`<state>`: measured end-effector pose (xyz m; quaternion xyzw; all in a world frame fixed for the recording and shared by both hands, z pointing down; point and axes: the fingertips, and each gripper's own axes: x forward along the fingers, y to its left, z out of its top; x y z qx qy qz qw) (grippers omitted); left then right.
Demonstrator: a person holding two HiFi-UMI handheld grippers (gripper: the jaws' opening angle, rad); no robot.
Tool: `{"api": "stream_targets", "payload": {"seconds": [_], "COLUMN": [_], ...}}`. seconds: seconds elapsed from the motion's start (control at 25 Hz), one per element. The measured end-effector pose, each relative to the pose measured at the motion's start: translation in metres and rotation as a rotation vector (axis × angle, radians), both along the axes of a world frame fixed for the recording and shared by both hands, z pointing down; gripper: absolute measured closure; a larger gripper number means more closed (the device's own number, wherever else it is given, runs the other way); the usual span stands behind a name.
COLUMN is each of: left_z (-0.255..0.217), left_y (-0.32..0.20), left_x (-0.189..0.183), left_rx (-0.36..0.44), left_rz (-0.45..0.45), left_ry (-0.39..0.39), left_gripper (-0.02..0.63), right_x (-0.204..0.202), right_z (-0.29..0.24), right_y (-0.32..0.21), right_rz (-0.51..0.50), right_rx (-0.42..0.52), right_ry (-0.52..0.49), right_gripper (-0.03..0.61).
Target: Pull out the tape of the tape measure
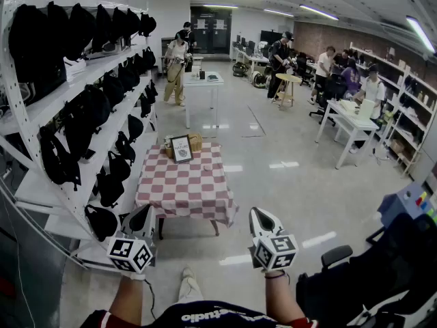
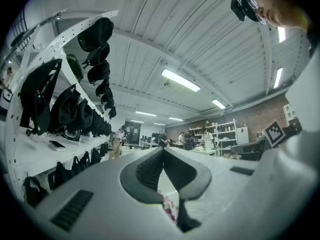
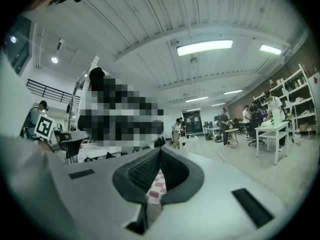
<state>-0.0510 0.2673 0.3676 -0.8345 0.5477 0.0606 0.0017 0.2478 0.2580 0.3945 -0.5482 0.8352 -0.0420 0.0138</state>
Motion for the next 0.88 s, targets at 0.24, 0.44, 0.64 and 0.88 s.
{"api": "stream_targets", "payload": {"seconds": [0.24,0.44,0.64,0.88], "left_z": [-0.001,-0.002,0.000,0.000], "left_y": [0.004,0.006,0.006,0.005], "left_x": [-0.003,-0.003,0.001,0.008], "left_rx": [0.001,-0.001,-0.005,-0.003], "left_rz": [0.000,-0.002,0.009,0.026], "left_ry": [-0.004,-0.006,-0.017,-0.021], "left_gripper": [0.608,0.609,0.608,0.608], "right_x": [-0.004,-0.006,-0.006,-0.005], "right_z": [-0.002,-0.002,0.000,0.002], "right_y": [0.002,0.005,0.009,0.010], "right_rz": [-0.009,-0.014,-0.009,-0.002], "right_rx": [0.003,0.007,0.004,0.002], "right_ry": [-0.003,-0.002,-0.003,-0.001], "right_gripper": [0.586,0.586,0.584,0.584]}}
